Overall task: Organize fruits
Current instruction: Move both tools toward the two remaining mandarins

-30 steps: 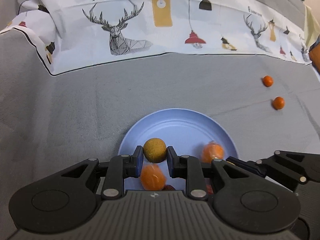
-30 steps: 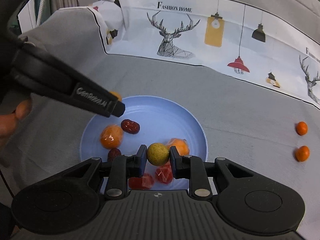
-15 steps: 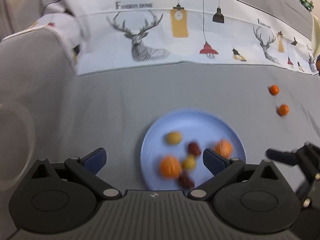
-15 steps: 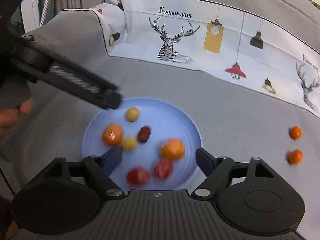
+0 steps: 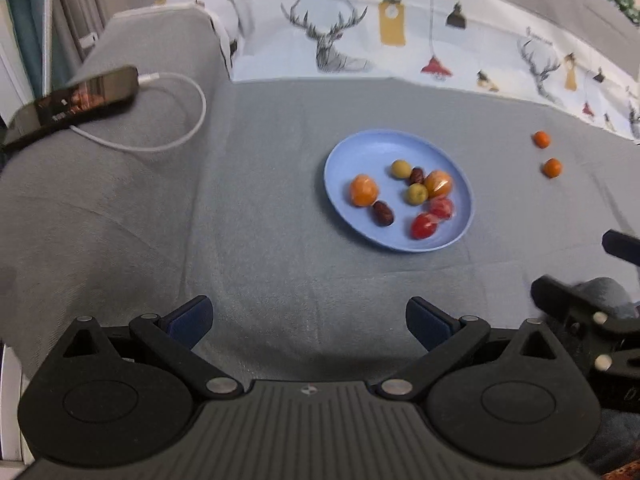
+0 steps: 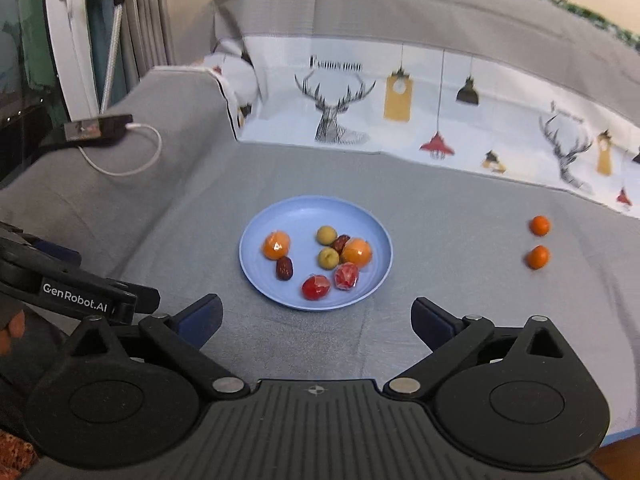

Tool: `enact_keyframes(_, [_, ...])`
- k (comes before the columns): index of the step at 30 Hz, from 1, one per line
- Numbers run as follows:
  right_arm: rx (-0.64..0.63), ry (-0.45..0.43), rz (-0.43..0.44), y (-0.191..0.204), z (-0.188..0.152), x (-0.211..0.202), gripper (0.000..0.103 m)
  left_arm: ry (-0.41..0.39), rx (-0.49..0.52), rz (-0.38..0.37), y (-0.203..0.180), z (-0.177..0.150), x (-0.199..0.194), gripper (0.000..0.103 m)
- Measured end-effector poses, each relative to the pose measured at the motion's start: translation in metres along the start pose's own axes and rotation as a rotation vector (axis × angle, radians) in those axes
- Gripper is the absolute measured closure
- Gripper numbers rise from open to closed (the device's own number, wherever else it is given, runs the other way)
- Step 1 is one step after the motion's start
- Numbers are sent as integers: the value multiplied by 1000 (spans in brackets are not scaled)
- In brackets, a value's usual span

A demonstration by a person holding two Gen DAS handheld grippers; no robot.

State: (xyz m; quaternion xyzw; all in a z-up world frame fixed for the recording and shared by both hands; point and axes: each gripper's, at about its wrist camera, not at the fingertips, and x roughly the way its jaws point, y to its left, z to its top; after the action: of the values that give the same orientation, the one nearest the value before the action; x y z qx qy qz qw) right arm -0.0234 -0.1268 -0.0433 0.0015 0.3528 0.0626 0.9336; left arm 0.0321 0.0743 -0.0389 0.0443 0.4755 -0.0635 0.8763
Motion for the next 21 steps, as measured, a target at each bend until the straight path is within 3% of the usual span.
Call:
enact_keyframes(8, [-89,-103,-10,21,-19,-50,1,-91,22,10,-16,-20,-49,0])
enact_keyframes(21, [-97,-182,-20,25,-23,-81,1,-138,39,31,-25,-26,-72,0])
